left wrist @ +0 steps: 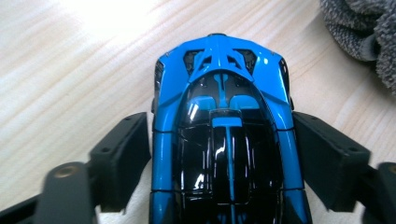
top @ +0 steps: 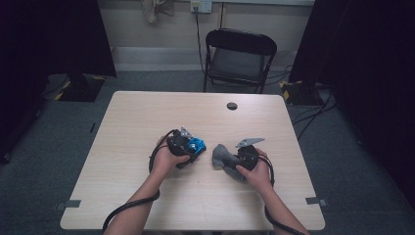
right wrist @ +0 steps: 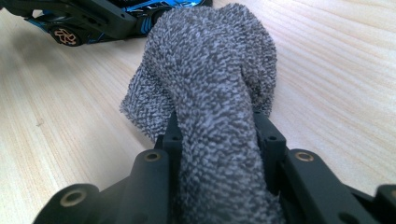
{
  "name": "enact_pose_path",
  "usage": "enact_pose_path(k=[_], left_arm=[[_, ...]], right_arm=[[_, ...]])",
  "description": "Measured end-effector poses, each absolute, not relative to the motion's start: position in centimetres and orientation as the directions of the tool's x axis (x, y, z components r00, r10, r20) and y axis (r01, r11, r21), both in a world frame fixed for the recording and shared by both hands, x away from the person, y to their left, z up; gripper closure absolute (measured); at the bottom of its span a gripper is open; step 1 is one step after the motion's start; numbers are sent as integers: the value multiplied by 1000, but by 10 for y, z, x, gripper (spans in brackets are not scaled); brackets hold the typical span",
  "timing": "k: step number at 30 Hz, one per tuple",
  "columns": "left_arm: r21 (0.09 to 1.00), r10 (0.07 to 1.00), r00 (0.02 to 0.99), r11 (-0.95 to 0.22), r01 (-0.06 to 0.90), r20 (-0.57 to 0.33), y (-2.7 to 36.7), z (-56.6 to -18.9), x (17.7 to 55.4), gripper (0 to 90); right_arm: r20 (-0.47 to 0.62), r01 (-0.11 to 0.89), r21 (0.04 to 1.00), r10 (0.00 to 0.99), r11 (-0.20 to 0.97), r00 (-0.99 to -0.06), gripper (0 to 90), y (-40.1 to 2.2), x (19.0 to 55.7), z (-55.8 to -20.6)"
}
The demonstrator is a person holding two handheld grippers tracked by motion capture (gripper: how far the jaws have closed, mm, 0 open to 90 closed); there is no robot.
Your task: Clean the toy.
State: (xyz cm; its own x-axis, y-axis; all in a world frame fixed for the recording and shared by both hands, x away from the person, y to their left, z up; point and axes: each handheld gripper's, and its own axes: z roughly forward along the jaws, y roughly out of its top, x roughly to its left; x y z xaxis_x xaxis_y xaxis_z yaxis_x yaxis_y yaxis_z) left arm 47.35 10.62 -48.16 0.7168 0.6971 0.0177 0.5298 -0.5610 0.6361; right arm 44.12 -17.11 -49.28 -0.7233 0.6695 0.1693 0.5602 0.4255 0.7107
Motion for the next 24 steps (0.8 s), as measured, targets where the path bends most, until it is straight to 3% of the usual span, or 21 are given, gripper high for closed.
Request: enact_pose_path(k=[14, 17, 24], left_arm=[[627, 695, 718, -549, 553, -24, 113, -489, 469, 155], [615, 696, 718, -559, 557, -17, 112, -486, 468, 250], [610, 706, 707, -548, 573, -30, 113, -485, 467, 261]], right_arm=[[170, 562, 711, 673, 423, -720, 652, -171, 441, -493], [170, 563, 709, 673, 424, -720, 652, -171, 441, -493], [168, 561, 712, 673, 422, -720, 653, -170, 441, -493]])
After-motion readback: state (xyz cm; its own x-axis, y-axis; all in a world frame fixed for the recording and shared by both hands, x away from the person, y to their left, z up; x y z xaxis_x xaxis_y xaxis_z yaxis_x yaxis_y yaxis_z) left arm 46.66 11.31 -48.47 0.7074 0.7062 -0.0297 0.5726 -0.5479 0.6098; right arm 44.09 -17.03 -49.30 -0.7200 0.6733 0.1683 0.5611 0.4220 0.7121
